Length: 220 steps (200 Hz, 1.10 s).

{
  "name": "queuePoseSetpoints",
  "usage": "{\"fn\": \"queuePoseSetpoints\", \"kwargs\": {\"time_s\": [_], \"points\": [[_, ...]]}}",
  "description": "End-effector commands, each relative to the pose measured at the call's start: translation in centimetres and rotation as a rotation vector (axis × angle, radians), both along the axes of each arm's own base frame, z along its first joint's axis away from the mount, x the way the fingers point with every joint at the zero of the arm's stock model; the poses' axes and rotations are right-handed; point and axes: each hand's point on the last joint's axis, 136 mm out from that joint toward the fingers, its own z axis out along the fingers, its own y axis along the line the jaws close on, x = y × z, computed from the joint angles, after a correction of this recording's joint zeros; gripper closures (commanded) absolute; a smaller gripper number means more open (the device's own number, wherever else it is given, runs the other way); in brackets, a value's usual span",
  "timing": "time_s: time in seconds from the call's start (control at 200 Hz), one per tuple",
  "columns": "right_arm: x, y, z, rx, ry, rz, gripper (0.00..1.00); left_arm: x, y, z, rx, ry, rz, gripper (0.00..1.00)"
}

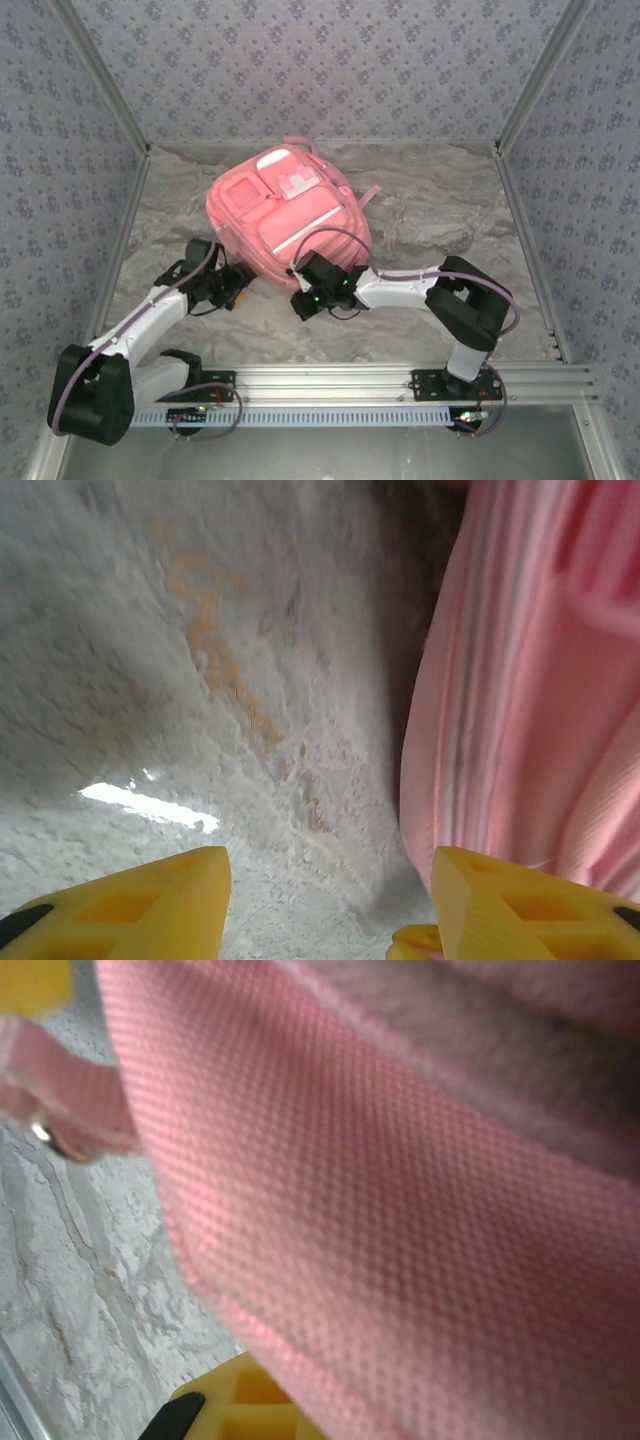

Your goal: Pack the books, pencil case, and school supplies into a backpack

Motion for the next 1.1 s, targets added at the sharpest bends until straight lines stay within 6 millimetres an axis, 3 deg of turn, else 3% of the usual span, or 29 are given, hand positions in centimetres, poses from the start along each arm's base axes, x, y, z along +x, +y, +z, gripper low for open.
{"fn": "queuePoseSetpoints", "kwargs": {"time_s": [0.0,0.34,0.595,0.685,0.824,0.889,1.094], "points": [[0.3,1.7,0.5,0.028,0.002,0.031,1.00,1.6,-1.5,1.6,-0.082,-0.079,0.021,0.45],[0.3,2.8,0.7,0.056,0.017,0.031,1.00,2.4,-1.8,0.1,-0.087,-0.101,0.036,0.44],[0.2,3.3,0.2,0.072,0.036,0.030,1.00,5.4,-3.2,-0.6,-0.080,-0.112,0.017,0.48],[0.2,3.2,0.2,0.071,0.037,0.030,1.00,6.3,-3.5,-0.3,-0.058,-0.128,0.008,0.57],[0.0,2.8,-0.1,0.056,0.045,0.025,1.00,7.0,-2.7,-0.7,0.025,-0.140,0.009,0.85],[0.0,2.3,-0.4,0.031,0.050,0.013,1.00,7.1,-1.9,-1.0,0.069,-0.135,0.018,0.93],[0.0,-0.1,-1.1,-0.024,0.056,-0.019,1.00,7.0,-0.3,-1.5,0.135,-0.115,0.035,1.00]]}}
